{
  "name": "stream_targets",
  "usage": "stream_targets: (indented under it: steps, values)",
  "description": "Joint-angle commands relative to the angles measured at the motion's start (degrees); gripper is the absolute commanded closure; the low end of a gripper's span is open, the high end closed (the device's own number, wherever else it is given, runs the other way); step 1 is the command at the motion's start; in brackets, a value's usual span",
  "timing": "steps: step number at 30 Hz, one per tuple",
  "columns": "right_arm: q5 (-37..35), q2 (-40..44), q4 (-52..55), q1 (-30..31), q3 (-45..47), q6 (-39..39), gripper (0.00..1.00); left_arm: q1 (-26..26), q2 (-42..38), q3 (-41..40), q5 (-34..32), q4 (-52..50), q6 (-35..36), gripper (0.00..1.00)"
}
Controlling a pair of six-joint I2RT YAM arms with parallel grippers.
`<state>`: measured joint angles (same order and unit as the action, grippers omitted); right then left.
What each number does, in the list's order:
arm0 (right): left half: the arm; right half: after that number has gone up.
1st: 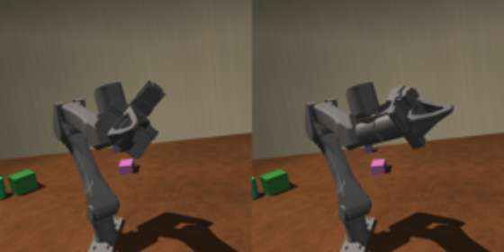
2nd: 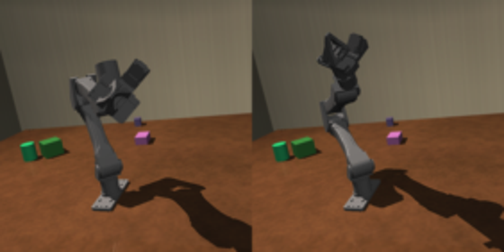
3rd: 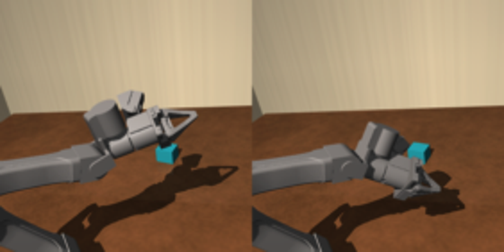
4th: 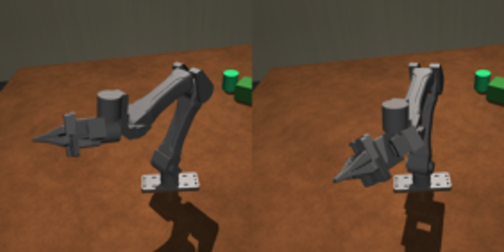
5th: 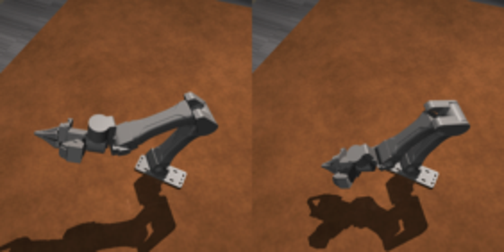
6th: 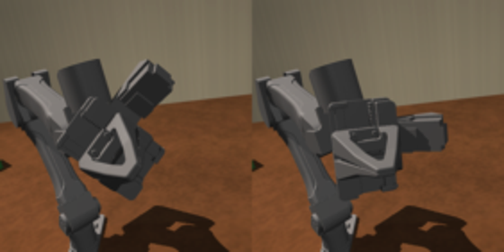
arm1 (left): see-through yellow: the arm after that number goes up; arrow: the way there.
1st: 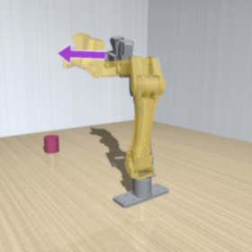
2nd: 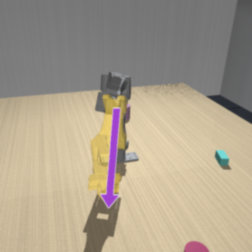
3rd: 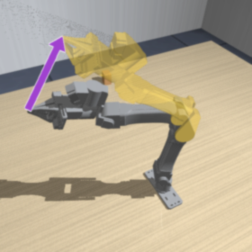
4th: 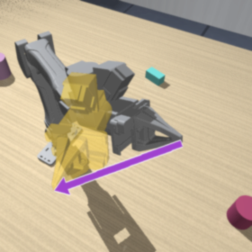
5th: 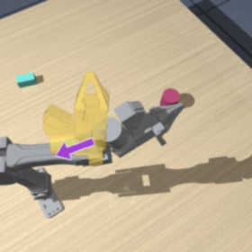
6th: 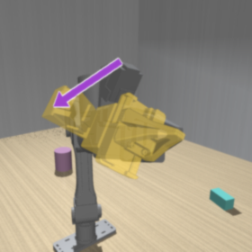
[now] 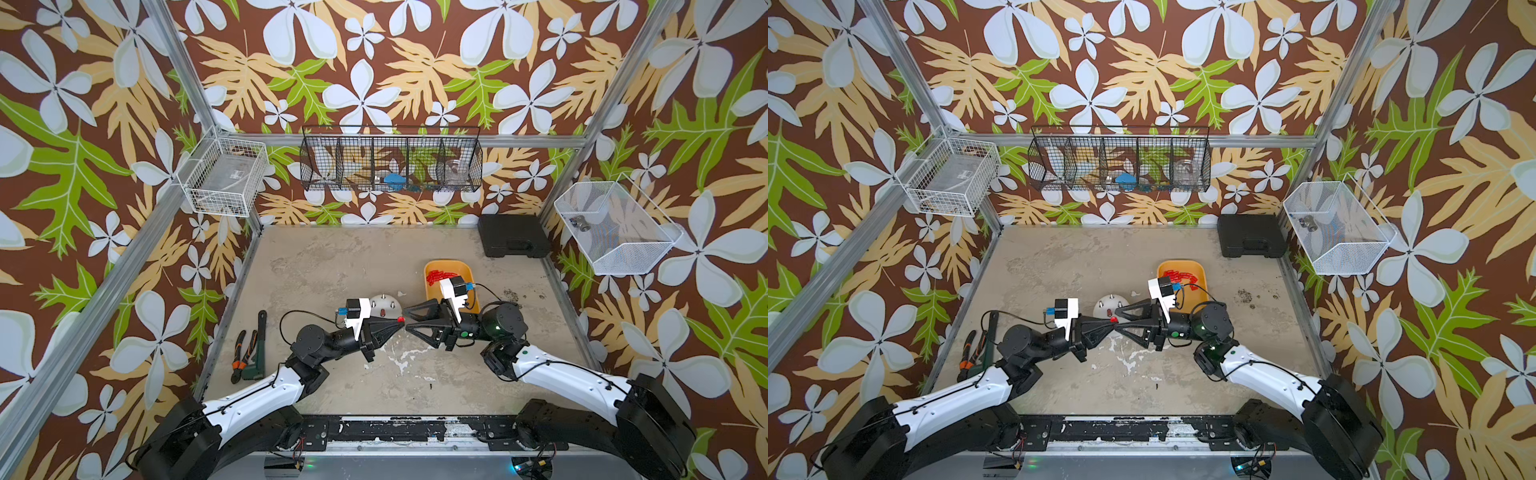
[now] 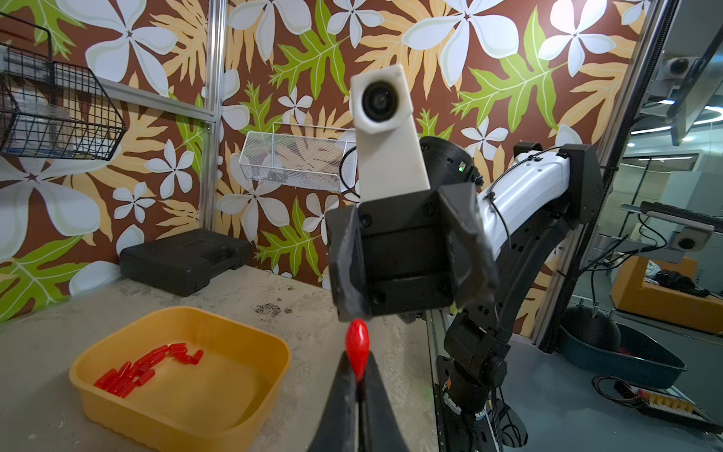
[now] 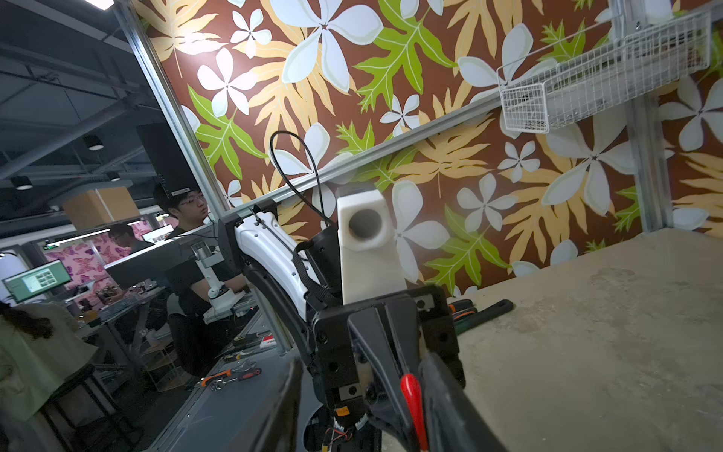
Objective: Cover the protruding screws with screw protection sleeves
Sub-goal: Pick up the screw protection sleeve from the storage box.
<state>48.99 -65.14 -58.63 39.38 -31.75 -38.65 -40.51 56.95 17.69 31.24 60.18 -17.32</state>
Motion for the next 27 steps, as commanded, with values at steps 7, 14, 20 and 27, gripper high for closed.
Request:
stream_targets:
  steps: [7,14,20,27]
  values:
    - [-8.6,9.0,36.5,-1.9,-5.2,18.4,0.42,0.1,-4.5,-3.9,-7.1,-5.6,7.3,1.0]
    - [-2.5,7.2,37.3,-1.8,-6.1,19.0,0.44,0.1,-3.5,-2.6,-5.4,-7.9,9.3,1.0]
    - [-3.7,5.4,35.5,-0.1,-6.1,19.5,0.44,0.0,-4.2,-2.4,-5.2,-8.5,10.3,1.0]
    - [-2.3,2.0,33.2,1.2,-7.2,20.4,0.49,-0.2,-3.8,-1.7,-2.6,-8.7,10.5,1.0]
